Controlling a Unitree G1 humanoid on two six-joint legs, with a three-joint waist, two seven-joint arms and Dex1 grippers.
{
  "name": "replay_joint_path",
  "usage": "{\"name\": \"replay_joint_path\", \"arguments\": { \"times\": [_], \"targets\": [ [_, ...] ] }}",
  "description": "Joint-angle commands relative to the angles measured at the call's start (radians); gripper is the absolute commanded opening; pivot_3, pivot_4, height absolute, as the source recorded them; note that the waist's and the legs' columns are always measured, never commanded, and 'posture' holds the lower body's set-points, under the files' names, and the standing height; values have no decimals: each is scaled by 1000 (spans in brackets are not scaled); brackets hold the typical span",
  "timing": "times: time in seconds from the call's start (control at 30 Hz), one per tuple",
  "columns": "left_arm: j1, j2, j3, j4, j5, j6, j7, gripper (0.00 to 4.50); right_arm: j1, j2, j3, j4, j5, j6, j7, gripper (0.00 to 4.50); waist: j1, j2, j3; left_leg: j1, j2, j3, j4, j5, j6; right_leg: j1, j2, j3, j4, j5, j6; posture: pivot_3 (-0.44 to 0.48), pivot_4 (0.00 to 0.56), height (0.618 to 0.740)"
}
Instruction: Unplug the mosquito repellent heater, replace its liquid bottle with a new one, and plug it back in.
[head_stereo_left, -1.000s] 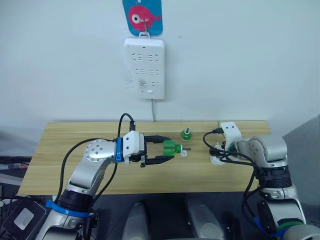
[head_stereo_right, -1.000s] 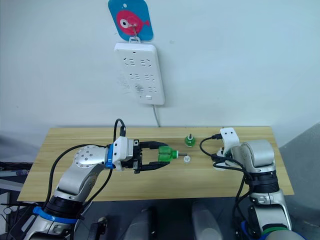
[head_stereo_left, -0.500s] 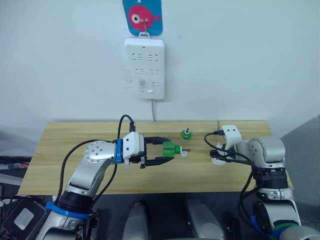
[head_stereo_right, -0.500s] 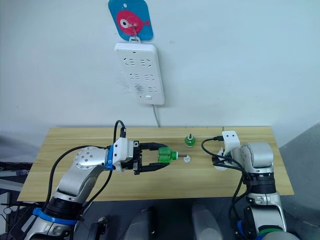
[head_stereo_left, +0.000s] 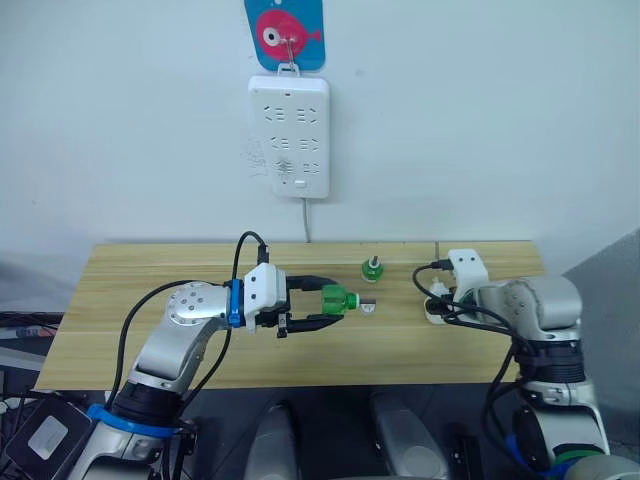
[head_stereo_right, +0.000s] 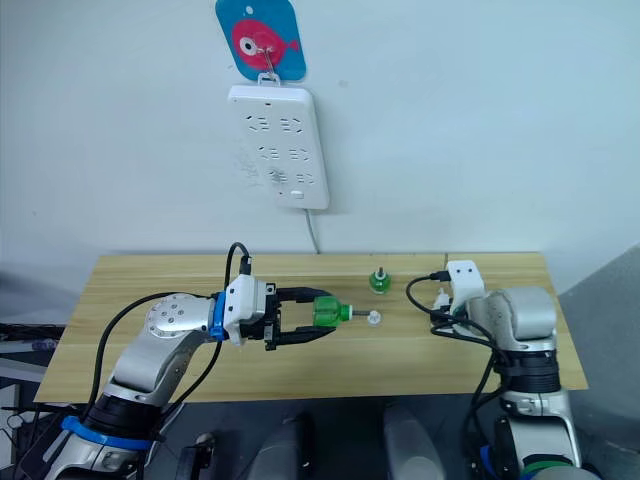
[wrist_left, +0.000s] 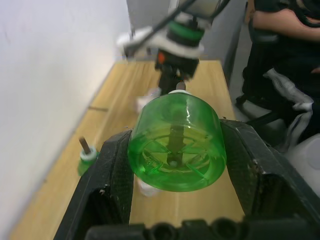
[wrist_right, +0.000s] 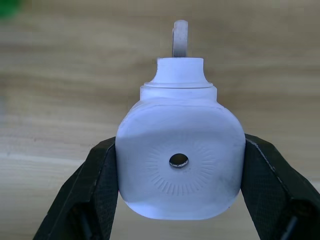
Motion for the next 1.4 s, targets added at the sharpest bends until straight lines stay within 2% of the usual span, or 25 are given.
{"name": "replay_joint_path", "arguments": {
  "times": [0.03, 0.13, 0.27, 0.37, 0.47, 0.63, 0.77, 1.1, 1.4],
  "targets": [
    [-45, 32, 38, -40, -76, 97, -30, 2384, -13, -19, -91, -104, 96, 7, 122, 2955, 0, 0, 0, 0, 0, 0, 0, 0, 0, 0, 0, -1, 0, 0, 0, -175, 225, 723],
    [-107, 9, 64, -19, -95, 117, -1, 2384, 23, -89, -137, -216, 220, -59, 296, 2955, 1, 0, 0, 0, 0, -1, 0, 0, 0, 0, 0, -1, 0, 0, 0, -188, 215, 723],
    [-142, 10, 85, -9, -127, 169, -3, 2384, 69, -79, -321, -300, 426, -208, 505, 2955, 1, 0, 0, -1, 0, -1, 0, 0, 0, 0, 0, -2, -1, 0, 0, -202, 211, 723],
    [-179, 12, 117, -14, -187, 266, 15, 2384, 63, -109, -386, -301, 559, -194, 574, 2955, -1, 0, 0, -1, 0, -1, 0, 0, 0, 0, 0, -2, 0, 0, 0, -207, 210, 723],
    [-234, 26, 156, -24, -282, 403, 29, 2384, 65, -145, -391, -319, 668, -210, 626, 2955, -2, 0, 0, -1, 0, -1, 2, 0, 0, 0, 0, -2, 1, 0, 0, -204, 213, 723],
    [-326, 47, 229, -35, -465, 634, 60, 2384, 70, -189, -334, -348, 741, -282, 656, 2955, -5, 0, 0, -1, 0, -1, 4, 0, 0, 0, 0, -2, 2, 0, 0, -194, 214, 723],
    [-337, 73, 249, -64, -543, 733, 59, 2384, 55, -185, -299, -334, 766, -350, 631, 2955, -5, 0, 0, -1, 0, -1, 4, 0, 0, 1, 0, -2, 2, 0, 0, -184, 214, 723],
    [-292, 99, 220, -127, -516, 713, 29, 2384, 52, -214, -244, -318, 863, -418, 591, 2955, 0, 0, 0, -1, 0, -2, 4, 0, -1, 1, 0, -3, 3, 0, 0, -174, 214, 723],
    [-304, 101, 219, -121, -534, 729, 9, 2384, 68, -267, -198, -318, 918, -452, 579, 2955, 1, 0, 0, -1, 0, -2, 6, 0, 0, 0, 0, -2, 5, 0, 0, -173, 218, 723]
  ]
}}
